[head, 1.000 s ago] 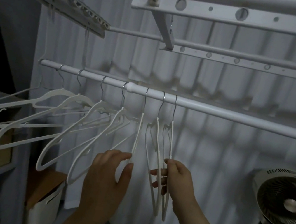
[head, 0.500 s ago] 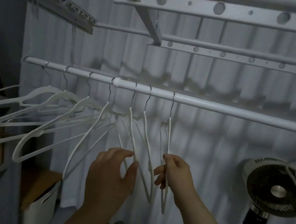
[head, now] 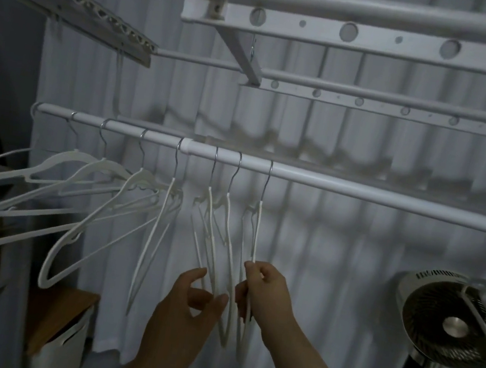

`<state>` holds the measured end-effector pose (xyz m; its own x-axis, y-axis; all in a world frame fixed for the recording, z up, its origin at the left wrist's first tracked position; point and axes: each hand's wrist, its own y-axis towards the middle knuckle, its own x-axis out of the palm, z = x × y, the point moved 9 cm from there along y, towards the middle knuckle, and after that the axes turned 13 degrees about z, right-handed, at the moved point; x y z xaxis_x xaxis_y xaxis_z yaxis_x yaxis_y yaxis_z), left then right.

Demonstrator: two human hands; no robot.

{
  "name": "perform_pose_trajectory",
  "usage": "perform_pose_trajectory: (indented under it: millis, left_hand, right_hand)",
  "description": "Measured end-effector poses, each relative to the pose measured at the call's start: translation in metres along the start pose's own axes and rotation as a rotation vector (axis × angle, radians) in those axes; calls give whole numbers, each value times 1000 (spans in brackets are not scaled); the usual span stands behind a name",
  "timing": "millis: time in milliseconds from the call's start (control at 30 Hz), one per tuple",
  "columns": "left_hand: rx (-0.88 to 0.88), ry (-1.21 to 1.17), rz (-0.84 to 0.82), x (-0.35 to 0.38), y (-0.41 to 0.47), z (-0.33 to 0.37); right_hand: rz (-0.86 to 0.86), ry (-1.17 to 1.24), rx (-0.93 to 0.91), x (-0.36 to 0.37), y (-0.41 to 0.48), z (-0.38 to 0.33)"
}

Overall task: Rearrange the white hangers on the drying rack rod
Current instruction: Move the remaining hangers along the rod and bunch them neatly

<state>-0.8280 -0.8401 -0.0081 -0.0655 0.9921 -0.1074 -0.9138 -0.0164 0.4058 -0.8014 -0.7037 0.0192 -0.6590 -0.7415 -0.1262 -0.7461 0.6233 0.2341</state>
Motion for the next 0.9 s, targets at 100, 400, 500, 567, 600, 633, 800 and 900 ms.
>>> perform_pose_trajectory:
  millis: [100,400,500,567,600,633,800,900]
  left_hand:
    - [-3,-24,-27,0,-1,1]
    - [7,-59,-20,-5,2,-2]
    - [44,-41,79,-15,6,1]
    - [120,3,165,-25,9,11]
    - [176,37,199,-29,8,20]
    - [233,57,228,-33,5,30]
    - [428,-43,233,-28,-30,88]
    - [419,-120,173,-1,-53,110]
  right_hand:
    - [-7,-2,9,3,1,0]
    - [-20,16,-11,11,5,-2]
    - [-14,106,27,9,2,1]
    - [25,114,36,0,1,3]
    - [53,101,25,-7,0,3]
    - [85,83,2,-16,-1,2]
    - [242,36,-196,-82,-11,-14]
    - [342,42,-308,-139,-26,-30]
